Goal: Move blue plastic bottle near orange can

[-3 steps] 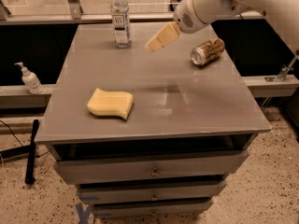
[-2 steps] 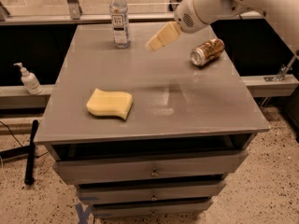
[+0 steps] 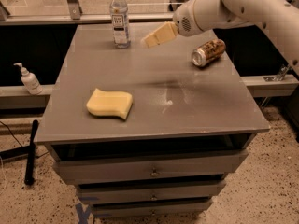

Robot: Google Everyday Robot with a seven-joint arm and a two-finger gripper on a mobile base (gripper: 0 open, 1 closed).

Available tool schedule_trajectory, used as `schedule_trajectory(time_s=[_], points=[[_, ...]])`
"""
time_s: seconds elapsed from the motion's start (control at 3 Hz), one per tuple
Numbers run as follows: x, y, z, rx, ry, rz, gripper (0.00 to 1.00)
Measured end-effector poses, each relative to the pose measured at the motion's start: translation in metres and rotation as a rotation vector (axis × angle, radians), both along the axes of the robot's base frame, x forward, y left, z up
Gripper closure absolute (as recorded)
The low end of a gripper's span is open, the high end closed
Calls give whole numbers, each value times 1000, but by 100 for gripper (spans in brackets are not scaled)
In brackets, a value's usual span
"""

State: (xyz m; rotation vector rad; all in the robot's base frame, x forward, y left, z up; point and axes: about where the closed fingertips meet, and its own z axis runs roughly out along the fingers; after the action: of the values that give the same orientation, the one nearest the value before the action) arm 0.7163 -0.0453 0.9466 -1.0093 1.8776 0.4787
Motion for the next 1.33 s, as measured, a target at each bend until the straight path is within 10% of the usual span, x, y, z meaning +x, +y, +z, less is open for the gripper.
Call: schedule_trajectory(time_s=[0.67,1.33], points=[[90,44,11,230,-117,-43,0],[147,90,4,270,-175,-17,0]])
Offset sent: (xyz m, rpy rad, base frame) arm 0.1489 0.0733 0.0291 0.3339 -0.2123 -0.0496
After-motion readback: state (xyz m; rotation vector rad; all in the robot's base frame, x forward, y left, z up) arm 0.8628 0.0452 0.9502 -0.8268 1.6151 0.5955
